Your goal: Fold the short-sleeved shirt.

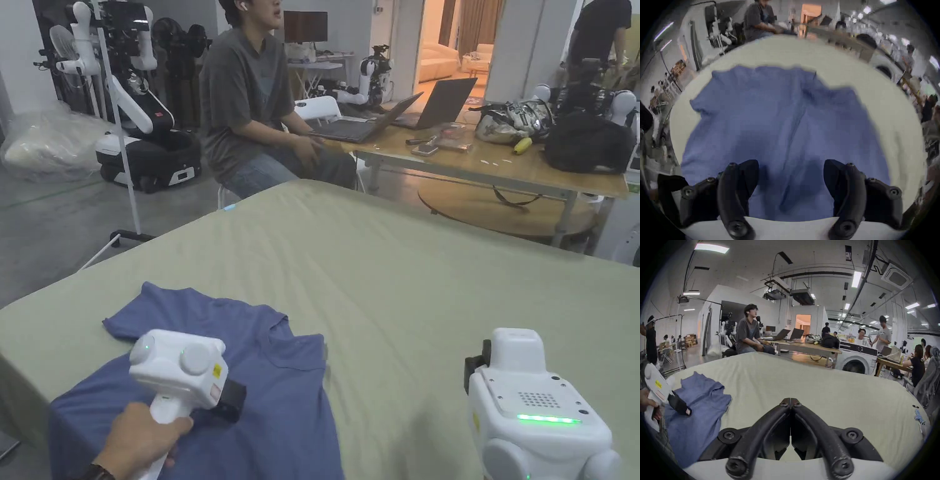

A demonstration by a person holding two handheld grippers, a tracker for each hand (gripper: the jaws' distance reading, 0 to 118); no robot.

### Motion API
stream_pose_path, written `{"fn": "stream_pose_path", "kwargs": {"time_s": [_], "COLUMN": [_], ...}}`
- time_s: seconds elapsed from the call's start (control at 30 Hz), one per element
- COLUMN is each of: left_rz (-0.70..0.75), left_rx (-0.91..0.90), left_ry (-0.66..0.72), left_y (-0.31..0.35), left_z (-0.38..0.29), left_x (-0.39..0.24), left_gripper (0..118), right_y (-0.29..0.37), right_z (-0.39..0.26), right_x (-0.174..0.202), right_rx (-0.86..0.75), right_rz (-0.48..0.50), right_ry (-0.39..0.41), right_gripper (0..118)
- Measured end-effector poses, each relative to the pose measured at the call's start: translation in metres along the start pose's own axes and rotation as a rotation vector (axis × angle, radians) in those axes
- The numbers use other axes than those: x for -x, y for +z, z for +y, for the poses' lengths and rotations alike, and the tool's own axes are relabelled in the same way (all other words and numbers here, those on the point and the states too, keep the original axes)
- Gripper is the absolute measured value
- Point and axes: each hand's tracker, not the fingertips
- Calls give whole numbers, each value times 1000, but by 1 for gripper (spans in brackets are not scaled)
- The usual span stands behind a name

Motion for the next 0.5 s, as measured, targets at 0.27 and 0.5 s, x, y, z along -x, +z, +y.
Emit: {"fn": "stream_pose_path", "kwargs": {"time_s": [0.27, 0.5], "left_rz": [34, -106], "left_rx": [-203, -350], "left_ry": [-49, 129], "left_y": [26, 68], "left_z": [-18, -12], "left_x": [-24, 0], "left_gripper": [3, 0], "right_y": [0, 11], "right_z": [-10, -11], "right_x": [-21, -44], "right_rx": [32, 34], "right_rz": [-32, -62], "right_ry": [-26, -56], "right_gripper": [0, 0]}}
